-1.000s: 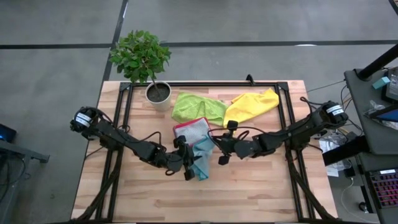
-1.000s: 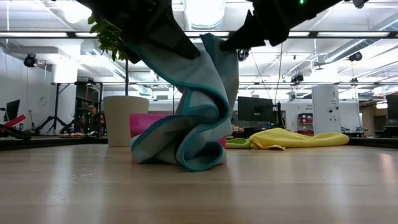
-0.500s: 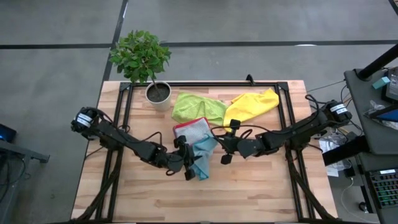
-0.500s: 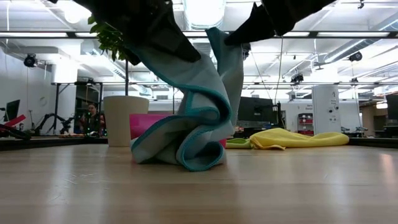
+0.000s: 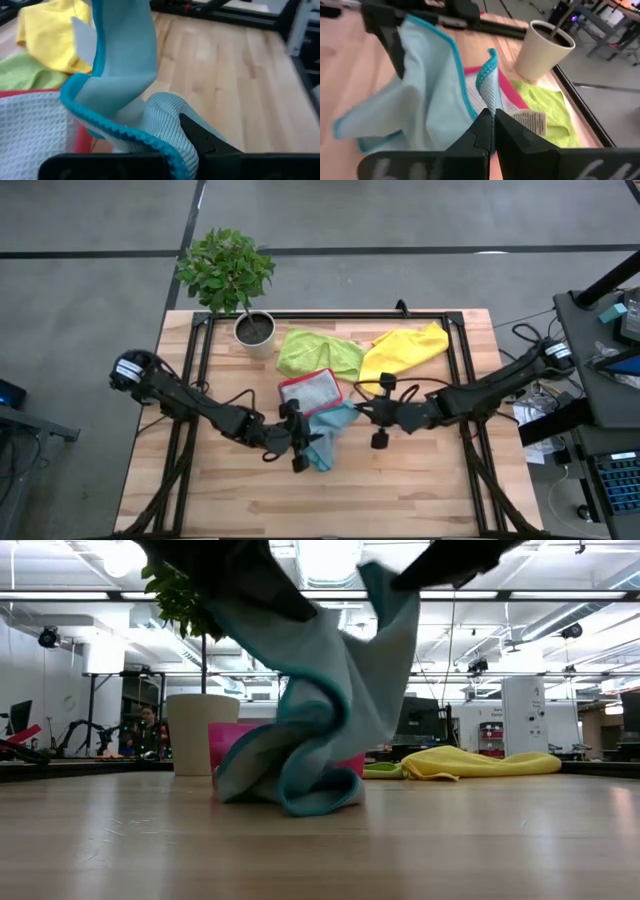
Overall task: Fold microfiber towels
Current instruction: Fold the blue microfiber cloth
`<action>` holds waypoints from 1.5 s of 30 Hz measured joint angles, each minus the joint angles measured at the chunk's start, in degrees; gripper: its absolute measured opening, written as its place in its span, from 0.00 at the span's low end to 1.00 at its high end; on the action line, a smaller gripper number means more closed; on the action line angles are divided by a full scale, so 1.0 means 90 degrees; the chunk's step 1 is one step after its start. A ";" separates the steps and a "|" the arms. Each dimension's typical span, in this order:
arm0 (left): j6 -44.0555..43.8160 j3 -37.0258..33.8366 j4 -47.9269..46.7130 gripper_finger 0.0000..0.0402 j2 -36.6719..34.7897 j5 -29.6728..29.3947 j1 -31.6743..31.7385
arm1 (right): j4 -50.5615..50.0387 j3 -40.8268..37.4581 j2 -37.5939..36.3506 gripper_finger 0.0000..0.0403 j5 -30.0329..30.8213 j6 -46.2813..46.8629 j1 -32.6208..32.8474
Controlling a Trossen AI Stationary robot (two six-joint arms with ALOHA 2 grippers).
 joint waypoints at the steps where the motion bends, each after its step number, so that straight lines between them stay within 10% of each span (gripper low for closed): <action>1: 0.0054 0.0025 0.0028 0.00 -0.0020 0.0109 0.0000 | -0.0016 0.0000 -0.0075 0.02 -0.0003 0.0025 0.0052; 15: -0.0024 0.0071 -0.0306 0.00 -0.0879 0.2802 -0.0007 | -0.0032 0.0000 -0.1115 0.02 0.0063 0.0197 0.0715; 34: -0.0519 0.0001 -0.1457 0.00 -0.1769 0.2948 0.0000 | -0.0600 0.0007 -0.1692 0.02 0.0087 0.0884 0.0766; 45: -0.0696 -0.0726 -0.1489 0.20 -0.1226 0.2237 0.0163 | -0.1142 -0.0063 -0.0642 0.02 0.0470 0.1828 0.0747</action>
